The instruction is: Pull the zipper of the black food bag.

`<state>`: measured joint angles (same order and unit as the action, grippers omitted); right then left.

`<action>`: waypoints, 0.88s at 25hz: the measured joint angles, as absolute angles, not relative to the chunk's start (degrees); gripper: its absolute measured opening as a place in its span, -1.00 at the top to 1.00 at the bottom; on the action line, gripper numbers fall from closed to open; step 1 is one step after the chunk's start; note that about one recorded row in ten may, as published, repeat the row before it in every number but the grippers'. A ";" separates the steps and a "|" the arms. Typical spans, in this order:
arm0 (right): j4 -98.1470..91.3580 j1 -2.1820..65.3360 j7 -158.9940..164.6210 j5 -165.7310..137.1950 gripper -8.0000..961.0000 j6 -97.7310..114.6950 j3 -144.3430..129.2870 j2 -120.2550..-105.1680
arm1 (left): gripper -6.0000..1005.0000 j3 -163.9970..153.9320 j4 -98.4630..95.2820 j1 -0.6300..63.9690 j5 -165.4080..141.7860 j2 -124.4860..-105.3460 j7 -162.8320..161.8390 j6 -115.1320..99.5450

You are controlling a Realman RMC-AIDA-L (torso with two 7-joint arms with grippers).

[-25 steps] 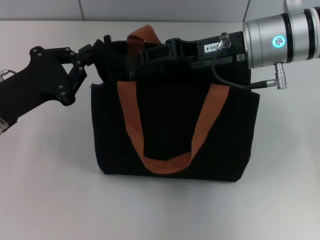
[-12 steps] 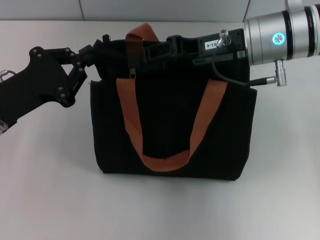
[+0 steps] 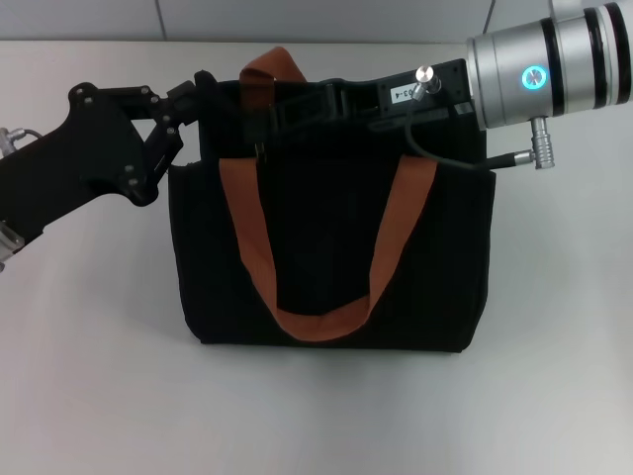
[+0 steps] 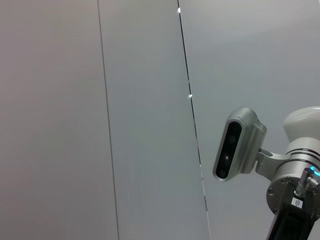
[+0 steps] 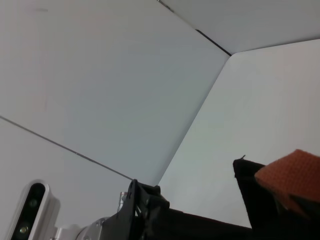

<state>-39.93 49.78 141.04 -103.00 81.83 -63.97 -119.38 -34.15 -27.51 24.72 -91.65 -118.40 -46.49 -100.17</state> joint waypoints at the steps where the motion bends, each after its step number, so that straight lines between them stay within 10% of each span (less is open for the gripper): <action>1: -39.97 49.89 141.01 -102.97 0.05 81.86 -64.08 -119.43 | 0.89 -34.16 -27.45 24.85 -91.64 -118.41 -46.54 -100.18; 22: -41.71 48.95 140.09 -102.24 0.05 81.12 -66.19 -119.30 | 0.88 -33.75 -26.72 24.79 -91.58 -118.39 -46.38 -100.29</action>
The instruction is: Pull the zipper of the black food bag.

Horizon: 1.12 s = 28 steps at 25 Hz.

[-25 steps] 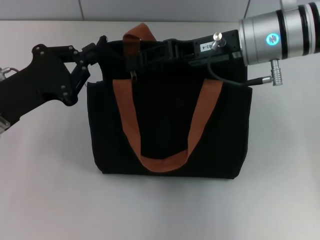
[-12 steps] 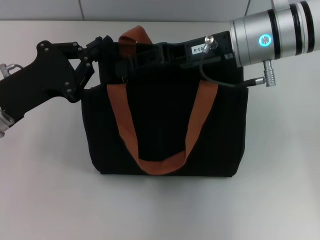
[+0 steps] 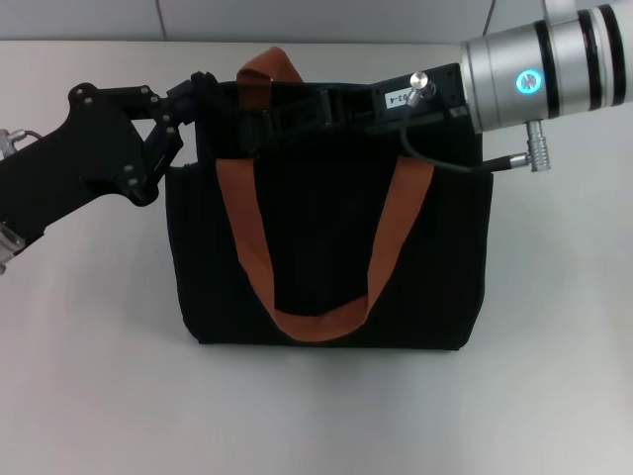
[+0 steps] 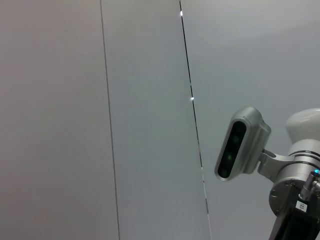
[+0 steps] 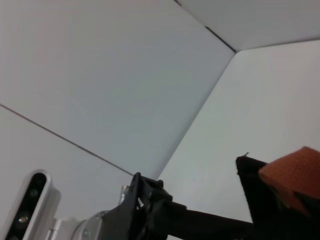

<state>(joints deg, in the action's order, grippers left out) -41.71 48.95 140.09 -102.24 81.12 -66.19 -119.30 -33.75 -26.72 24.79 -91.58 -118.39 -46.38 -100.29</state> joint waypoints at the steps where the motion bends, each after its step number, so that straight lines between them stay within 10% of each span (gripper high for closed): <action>1: -42.64 48.53 140.09 -102.60 0.05 80.92 -66.22 -119.31 | 0.88 -33.75 -26.71 24.72 -91.58 -118.39 -46.43 -100.29; 28: -44.11 48.09 138.69 -97.78 0.05 82.03 -69.88 -119.43 | 0.86 -33.75 -26.10 24.60 -91.46 -118.32 -46.58 -101.52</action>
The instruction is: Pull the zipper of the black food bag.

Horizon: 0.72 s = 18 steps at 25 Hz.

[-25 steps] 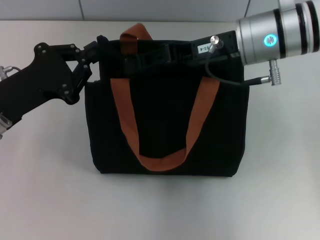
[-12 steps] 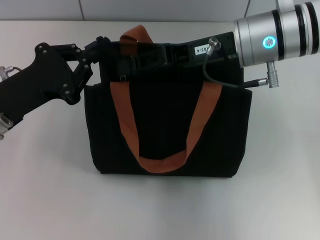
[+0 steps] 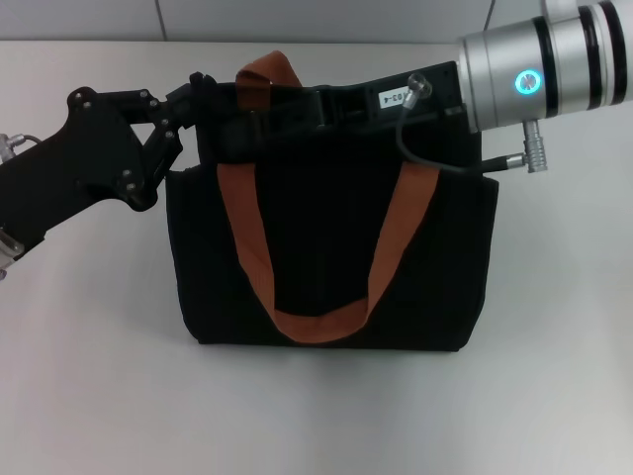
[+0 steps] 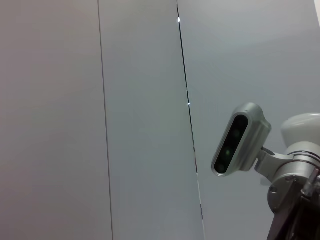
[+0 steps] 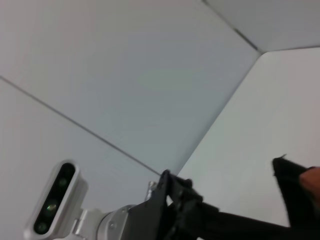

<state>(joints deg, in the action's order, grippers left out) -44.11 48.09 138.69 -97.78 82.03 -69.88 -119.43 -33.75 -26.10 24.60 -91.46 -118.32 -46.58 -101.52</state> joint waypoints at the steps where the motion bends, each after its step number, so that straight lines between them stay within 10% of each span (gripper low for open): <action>1: -44.11 48.09 138.69 -97.78 0.05 82.03 -69.88 -119.43 | 0.86 -33.75 -26.10 24.60 -91.46 -118.33 -46.58 -101.52; 18: -43.76 47.52 138.60 -97.94 0.05 79.81 -70.18 -119.22 | 0.85 -33.71 -26.10 24.43 -91.06 -118.33 -46.59 -101.77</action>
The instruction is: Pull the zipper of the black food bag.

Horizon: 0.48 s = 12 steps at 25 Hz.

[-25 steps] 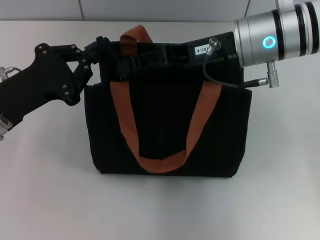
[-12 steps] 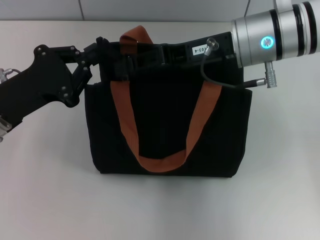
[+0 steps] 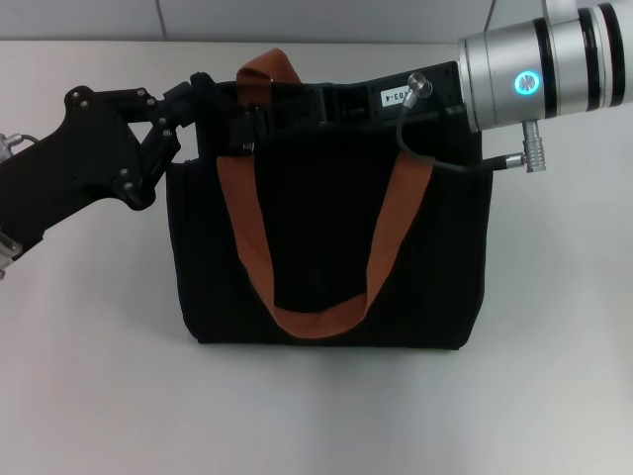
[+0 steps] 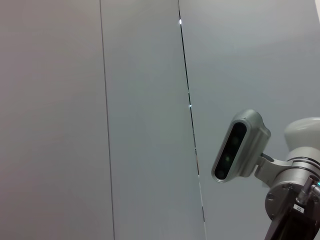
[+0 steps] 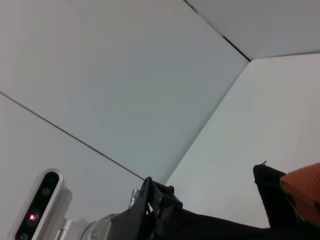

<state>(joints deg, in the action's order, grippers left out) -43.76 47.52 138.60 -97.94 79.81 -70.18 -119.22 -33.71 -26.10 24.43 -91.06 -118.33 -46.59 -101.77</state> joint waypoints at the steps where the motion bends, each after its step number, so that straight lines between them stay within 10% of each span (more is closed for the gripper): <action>1: -43.76 47.53 138.60 -97.95 0.05 79.81 -70.18 -119.22 | 0.85 -33.72 -26.10 24.43 -91.05 -118.32 -46.59 -101.81; 12: -43.77 47.52 138.20 -98.02 0.37 78.94 -70.23 -119.35 | 0.84 -33.75 -26.10 24.44 -90.96 -118.29 -46.50 -102.22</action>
